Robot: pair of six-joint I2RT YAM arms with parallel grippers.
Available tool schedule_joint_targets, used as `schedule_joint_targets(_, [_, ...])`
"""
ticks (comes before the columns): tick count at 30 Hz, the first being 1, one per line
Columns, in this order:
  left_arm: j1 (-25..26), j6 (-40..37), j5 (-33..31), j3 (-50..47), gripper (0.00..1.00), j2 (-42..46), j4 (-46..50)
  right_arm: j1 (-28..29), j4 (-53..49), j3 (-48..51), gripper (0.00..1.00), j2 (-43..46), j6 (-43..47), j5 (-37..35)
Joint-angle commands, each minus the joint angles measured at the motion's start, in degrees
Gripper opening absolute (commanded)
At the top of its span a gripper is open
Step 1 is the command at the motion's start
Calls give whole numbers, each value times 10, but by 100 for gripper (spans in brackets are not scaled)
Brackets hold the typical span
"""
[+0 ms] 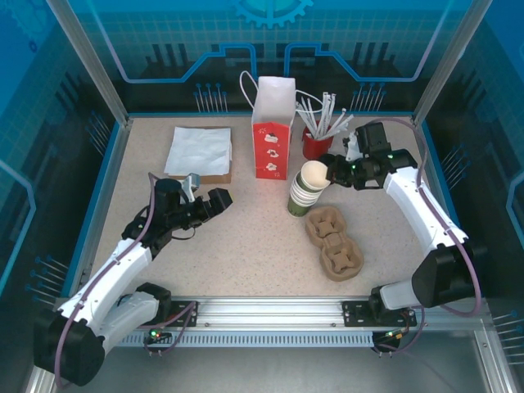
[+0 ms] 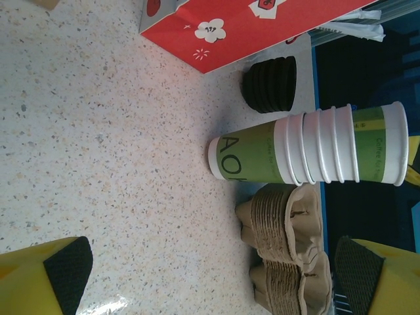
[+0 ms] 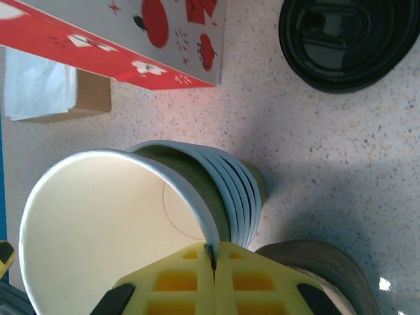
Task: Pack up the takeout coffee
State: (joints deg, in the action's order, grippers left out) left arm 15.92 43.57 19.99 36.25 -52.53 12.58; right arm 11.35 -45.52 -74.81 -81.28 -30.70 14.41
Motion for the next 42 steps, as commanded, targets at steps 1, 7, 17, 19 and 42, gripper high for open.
schedule_joint_targets(1, [4, -5, -13, 32, 99, 2, 15, 11, -5, -37, 7, -14, -7, 13])
schedule_joint_targets(7, [4, -7, -24, 56, 99, 6, 39, 22, -29, -96, 7, -18, 1, 4])
schedule_joint_targets(17, [4, -16, -66, 119, 99, 25, 111, 90, -95, -183, 7, 38, 9, -67])
schedule_joint_targets(19, [4, -21, -82, 128, 99, 31, 126, 118, -100, -186, 7, 47, 2, -75])
schedule_joint_targets(42, [4, -1, -153, 90, 99, 88, 164, 362, 11, -67, 8, -174, -35, -190])
